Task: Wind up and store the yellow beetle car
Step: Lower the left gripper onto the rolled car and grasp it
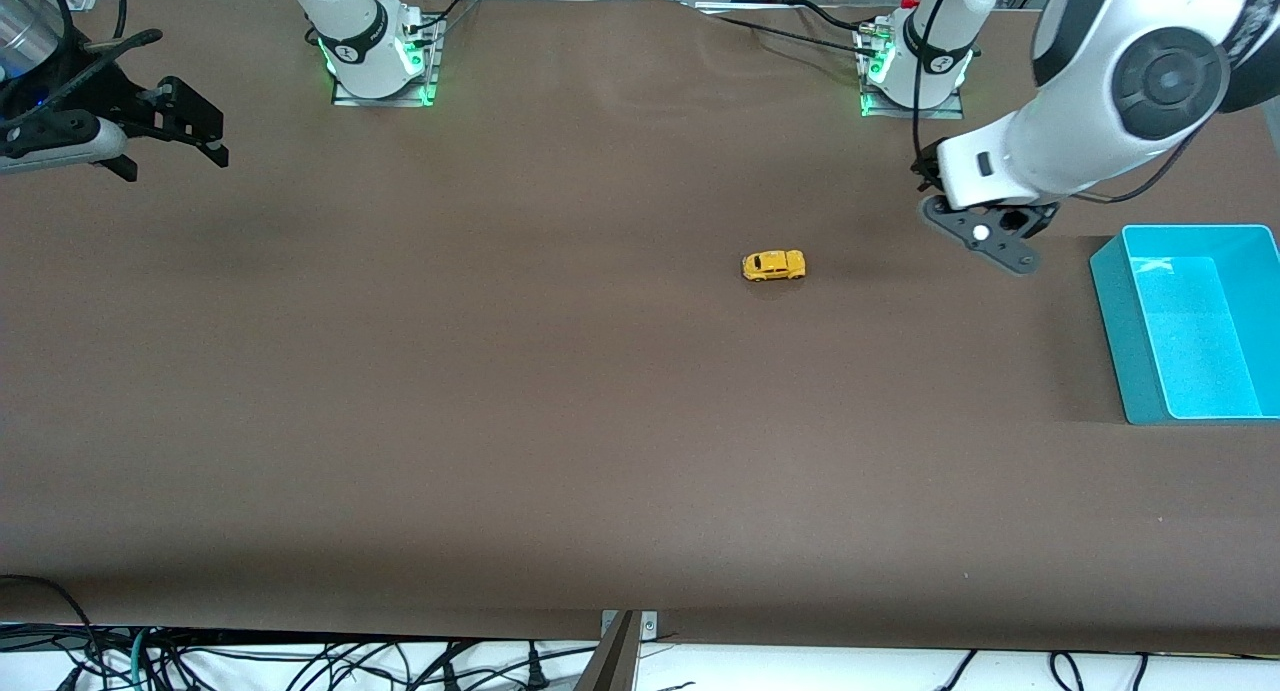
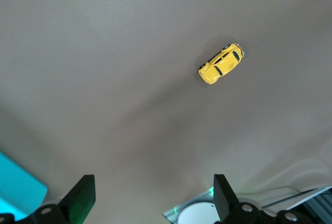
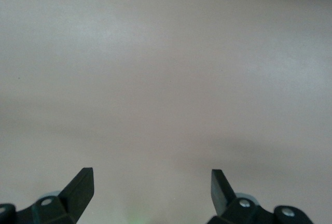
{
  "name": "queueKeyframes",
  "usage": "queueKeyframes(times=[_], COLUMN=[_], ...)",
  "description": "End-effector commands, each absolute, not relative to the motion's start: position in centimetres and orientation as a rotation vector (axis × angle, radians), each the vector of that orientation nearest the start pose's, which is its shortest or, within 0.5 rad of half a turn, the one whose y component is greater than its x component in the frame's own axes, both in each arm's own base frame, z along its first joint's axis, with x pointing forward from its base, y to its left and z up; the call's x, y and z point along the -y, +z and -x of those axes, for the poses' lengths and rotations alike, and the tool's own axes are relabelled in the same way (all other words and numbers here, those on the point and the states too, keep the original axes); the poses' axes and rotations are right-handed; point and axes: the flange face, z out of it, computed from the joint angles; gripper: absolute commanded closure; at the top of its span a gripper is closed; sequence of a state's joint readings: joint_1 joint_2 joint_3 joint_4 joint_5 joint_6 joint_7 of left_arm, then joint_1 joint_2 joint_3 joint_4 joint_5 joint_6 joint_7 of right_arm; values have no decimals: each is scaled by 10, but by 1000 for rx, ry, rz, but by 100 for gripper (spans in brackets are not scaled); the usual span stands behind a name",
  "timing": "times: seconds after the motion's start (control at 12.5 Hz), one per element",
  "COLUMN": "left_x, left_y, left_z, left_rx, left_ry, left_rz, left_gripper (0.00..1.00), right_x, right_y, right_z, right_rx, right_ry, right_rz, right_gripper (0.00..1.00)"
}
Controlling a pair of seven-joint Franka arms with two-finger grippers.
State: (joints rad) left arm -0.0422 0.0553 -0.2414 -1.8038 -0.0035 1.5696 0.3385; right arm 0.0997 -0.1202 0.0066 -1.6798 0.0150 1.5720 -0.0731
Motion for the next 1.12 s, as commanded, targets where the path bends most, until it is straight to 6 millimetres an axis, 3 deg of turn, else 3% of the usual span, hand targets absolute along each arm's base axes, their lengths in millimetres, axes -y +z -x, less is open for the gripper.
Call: queueKeyframes(times=[0.0, 0.16, 0.32, 0.48, 0.64, 1.04], left_x=[146, 151, 170, 210, 240, 262], left_y=[452, 417, 382, 338, 310, 239], left_z=[-511, -506, -489, -453, -432, -436], left_rx=[-1168, -1341, -1484, -1621, -1712, -1920], left_ry=[423, 381, 354, 289, 191, 63], left_rz=[2937, 2903, 2847, 2759, 2704, 2582], left_gripper=[0, 0, 0, 0, 0, 0], right_x=[-47, -41, -38, -40, -40, -38], right_y=[647, 645, 646, 647, 641, 638], right_z=[-516, -517, -517, -517, -520, -523], right_rx=[246, 237, 232, 227, 216, 216], right_ry=[-22, -18, -20, -25, -8, -1], right_rz=[3133, 3162, 3178, 3175, 3173, 3176], right_gripper=[0, 0, 0, 0, 0, 0])
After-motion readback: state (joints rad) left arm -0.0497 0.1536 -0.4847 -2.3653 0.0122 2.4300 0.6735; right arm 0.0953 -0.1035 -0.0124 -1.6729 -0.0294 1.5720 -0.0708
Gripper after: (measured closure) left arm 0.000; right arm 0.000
